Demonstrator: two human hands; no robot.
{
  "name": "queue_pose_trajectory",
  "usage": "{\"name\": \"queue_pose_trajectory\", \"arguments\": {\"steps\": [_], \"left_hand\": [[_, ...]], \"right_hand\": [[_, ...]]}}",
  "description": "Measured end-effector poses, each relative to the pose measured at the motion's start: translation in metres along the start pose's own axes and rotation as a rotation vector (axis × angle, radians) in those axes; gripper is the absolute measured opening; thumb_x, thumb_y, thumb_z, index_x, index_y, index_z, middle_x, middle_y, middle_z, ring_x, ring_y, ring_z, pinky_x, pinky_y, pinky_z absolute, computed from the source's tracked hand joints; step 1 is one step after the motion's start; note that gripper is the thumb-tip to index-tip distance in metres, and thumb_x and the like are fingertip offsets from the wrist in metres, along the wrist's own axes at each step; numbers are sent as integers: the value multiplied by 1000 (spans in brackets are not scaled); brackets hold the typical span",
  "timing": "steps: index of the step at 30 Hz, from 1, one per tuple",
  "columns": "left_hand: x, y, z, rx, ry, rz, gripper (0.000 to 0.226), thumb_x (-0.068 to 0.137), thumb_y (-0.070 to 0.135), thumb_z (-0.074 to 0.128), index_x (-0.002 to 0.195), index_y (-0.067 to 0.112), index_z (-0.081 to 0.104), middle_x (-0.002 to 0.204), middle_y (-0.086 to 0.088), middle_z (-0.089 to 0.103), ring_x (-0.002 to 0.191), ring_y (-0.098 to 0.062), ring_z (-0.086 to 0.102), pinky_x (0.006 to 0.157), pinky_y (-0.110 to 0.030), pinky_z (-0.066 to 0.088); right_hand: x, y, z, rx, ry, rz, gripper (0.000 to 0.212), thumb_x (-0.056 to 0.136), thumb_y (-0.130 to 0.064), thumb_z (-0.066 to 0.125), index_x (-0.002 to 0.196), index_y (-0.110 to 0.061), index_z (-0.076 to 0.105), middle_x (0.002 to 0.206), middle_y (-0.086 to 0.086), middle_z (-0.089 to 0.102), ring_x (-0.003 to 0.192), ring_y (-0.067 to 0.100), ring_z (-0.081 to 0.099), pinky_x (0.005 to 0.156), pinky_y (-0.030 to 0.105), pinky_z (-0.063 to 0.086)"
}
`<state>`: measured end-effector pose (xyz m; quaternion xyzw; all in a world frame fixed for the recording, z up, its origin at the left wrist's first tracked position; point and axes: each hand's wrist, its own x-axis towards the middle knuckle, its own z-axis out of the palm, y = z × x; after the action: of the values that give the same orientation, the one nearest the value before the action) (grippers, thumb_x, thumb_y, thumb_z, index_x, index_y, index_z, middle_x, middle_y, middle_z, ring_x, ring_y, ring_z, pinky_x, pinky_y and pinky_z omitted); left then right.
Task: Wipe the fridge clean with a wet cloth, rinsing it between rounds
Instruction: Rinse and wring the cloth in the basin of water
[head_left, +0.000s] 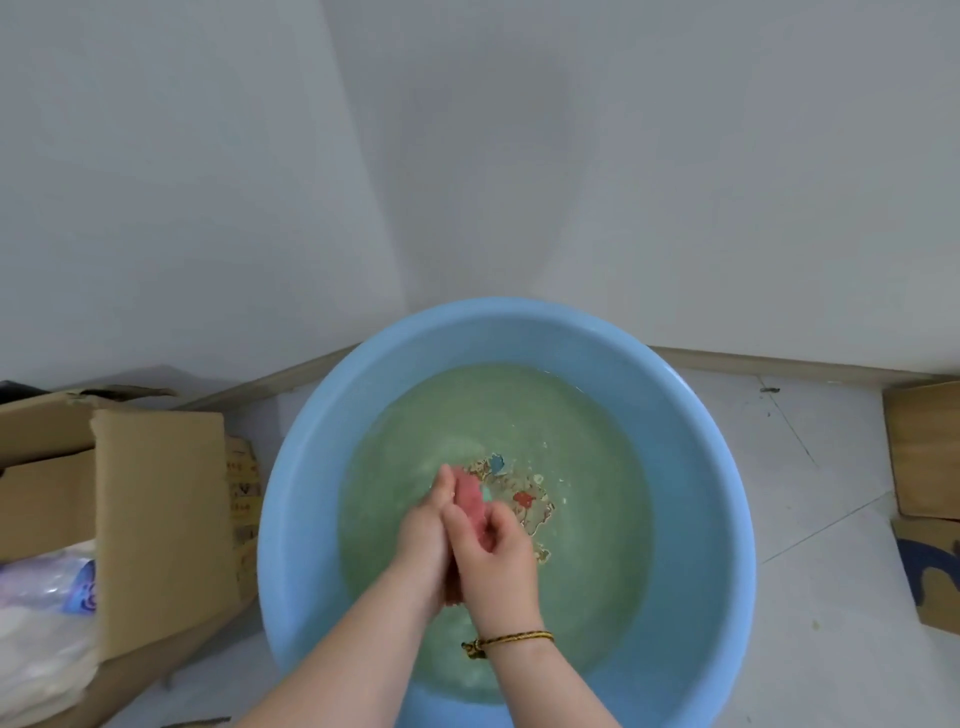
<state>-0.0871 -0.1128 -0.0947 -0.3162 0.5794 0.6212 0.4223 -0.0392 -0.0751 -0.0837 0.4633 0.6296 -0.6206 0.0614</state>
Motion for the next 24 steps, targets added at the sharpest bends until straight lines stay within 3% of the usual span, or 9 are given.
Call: {"name": "queue_pose_trajectory", "arguments": {"steps": [3,5,7,9,14,17,20,22,24], "left_hand": [[-9,-9,12,156,8,102,38,94,37,39,74,17,64,75,-8,68,76,-23,64,74,-34,54],[-12,-10,15,195,10,126,33,94,36,41,76,21,64,84,-6,68,82,-24,64,80,-35,53],[-11,-3,14,158,20,151,33,95,31,41,74,16,61,77,-5,64,74,-20,60,70,-28,49],[-12,2,13,102,15,142,31,95,29,42,75,13,60,80,-7,63,74,-21,59,71,-29,47],[-24,-16,18,225,-54,61,34,92,43,41,82,20,64,85,-6,67,88,-22,63,88,-33,49],[-19,-10,17,231,-66,68,35,90,49,42,80,24,64,84,-2,68,89,-21,63,92,-33,46],[-6,-11,5,337,-49,78,31,88,44,50,105,21,61,111,-9,64,104,-24,58,92,-32,44],[4,-18,-7,540,50,102,48,88,40,52,127,12,48,133,-12,50,120,-28,48,97,-35,40],[15,-24,-18,710,161,135,57,88,38,52,132,3,41,136,-14,46,122,-30,46,101,-37,39]], "right_hand": [[9,-2,-10,-91,97,-11,23,95,-31,43,88,-20,62,87,0,65,85,19,58,79,32,45],[8,-1,-14,-88,108,-13,29,98,-27,35,104,-14,61,104,6,65,98,23,58,86,32,44],[-3,1,-10,-147,71,-108,29,97,-27,38,102,-12,62,100,7,67,93,24,59,82,32,45],[-10,1,-9,-208,65,-176,33,95,-30,39,97,-7,63,95,12,68,86,25,59,77,32,44],[28,-4,-33,-124,-39,63,33,100,-19,34,113,-1,58,105,13,60,104,24,56,83,22,38],[33,-2,-41,-149,-93,141,32,97,-30,41,102,-4,60,98,12,60,88,19,53,75,21,37],[27,11,-47,-178,-145,204,18,89,-22,57,100,-8,57,93,8,58,84,16,53,71,21,39],[27,26,-49,-341,-154,179,20,88,-15,58,106,-10,53,95,5,56,87,17,53,71,21,41],[30,41,-49,-535,-129,156,23,89,-16,55,110,-9,51,104,8,59,96,23,56,79,25,43]]}}
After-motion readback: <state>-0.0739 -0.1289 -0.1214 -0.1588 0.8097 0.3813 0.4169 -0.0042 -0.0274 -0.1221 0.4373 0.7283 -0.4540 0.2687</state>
